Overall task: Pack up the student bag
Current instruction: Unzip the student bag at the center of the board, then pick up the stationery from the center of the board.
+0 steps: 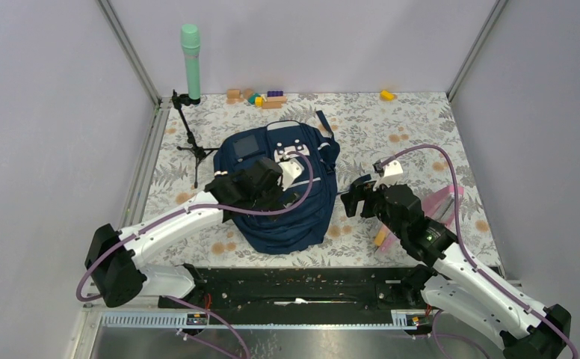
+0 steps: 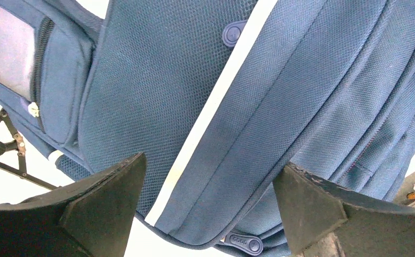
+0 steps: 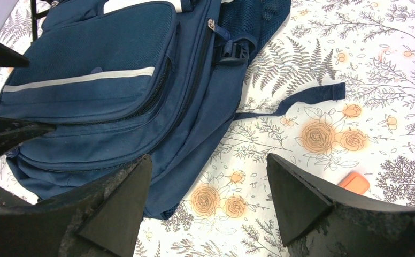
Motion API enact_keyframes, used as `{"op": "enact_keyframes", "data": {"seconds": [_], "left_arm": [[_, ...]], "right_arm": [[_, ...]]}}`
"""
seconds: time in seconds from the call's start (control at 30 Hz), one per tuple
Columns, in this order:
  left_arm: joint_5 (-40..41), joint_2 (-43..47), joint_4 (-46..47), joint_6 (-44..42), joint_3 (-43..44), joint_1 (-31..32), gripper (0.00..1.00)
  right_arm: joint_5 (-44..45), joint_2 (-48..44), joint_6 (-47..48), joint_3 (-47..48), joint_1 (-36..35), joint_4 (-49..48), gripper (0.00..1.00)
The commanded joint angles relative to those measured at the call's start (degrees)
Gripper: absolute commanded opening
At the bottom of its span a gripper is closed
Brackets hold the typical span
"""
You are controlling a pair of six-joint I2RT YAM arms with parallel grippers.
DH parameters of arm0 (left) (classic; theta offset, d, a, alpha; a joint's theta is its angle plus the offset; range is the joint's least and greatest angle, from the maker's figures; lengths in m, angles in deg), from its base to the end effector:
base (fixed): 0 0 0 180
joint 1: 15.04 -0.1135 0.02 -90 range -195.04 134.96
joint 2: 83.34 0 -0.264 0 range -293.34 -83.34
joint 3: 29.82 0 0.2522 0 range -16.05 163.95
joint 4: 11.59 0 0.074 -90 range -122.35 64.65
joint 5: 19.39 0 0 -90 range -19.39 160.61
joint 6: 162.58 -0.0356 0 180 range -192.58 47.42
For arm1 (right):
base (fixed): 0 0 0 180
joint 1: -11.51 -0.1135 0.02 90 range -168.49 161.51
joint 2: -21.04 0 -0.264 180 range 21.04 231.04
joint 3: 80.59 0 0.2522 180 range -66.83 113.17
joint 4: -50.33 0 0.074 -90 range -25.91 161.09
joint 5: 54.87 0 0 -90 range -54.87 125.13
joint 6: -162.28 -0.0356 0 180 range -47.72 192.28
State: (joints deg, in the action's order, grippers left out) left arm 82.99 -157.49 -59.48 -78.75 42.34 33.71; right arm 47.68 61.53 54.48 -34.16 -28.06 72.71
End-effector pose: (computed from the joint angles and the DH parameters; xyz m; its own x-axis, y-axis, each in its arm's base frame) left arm 0.1838 -0.1980 0.2755 -0.4321 0.6520 -0.6230 0.6937 0.6818 0.2323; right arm 0.1393 0.1051 0.2802 -0.3487 0.0989 -0.9320 -0.3724 0.8979 0.2346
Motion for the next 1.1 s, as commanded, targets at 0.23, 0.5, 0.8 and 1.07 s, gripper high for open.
{"op": "enact_keyframes", "data": {"seconds": [0.23, 0.5, 0.8, 1.07], "left_arm": [[6.68, 2.3, 4.5, 0.1, 3.28, -0.5, 0.85], [5.23, 4.12, 6.77, 0.58, 1.9, -0.52, 0.38], [4.61, 7.2, 7.51, 2.69, 4.51, -0.51, 0.0], [4.01, 15.54, 13.66, 3.9, -1.94, -0.5, 0.0]], "right_arm": [[1.51, -0.36, -1.69, -0.5, 0.54, 0.47, 0.86], [1.95, -0.18, -2.35, -1.84, 0.54, 1.6, 0.84], [8.99, 3.16, -10.32, -3.14, 2.2, 11.62, 0.79], [8.9, 6.91, -15.81, -4.76, 7.16, 15.7, 0.77]]}}
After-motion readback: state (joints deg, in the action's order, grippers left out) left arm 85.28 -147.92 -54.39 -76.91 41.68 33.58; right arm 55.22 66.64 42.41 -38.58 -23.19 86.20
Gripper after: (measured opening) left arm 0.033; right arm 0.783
